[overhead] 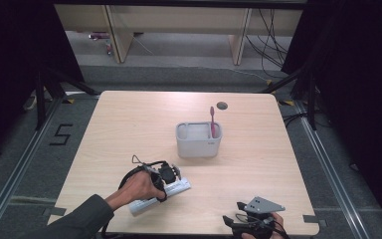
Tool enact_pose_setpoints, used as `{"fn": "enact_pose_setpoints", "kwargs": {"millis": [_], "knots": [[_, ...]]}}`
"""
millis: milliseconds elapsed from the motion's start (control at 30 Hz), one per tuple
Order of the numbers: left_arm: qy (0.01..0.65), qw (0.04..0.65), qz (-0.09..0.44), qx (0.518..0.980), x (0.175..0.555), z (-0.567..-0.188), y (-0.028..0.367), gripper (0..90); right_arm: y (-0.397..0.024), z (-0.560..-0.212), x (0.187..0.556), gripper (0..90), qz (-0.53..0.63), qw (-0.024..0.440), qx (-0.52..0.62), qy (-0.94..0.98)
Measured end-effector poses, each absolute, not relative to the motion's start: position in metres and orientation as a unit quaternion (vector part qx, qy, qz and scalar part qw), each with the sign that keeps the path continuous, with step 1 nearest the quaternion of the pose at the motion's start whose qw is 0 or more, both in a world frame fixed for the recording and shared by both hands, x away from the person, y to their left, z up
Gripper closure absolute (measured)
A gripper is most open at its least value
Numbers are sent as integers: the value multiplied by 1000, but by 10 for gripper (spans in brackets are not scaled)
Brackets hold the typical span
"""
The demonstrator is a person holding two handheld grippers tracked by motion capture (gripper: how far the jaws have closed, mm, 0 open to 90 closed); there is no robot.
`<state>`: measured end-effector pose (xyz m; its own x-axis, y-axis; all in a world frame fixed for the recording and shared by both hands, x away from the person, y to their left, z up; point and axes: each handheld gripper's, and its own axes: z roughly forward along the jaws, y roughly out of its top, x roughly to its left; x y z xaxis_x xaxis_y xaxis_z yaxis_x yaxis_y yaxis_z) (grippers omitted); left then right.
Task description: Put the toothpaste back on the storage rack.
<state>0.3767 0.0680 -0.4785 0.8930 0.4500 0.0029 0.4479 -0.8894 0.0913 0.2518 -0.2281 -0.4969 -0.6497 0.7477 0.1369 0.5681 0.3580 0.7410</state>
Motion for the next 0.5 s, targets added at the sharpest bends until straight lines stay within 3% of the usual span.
{"fn": "enact_pose_setpoints", "kwargs": {"millis": [500], "knots": [[245,168,33,954,372,-465,93,659,-230,-497,253,312,397,123,405,814]]}}
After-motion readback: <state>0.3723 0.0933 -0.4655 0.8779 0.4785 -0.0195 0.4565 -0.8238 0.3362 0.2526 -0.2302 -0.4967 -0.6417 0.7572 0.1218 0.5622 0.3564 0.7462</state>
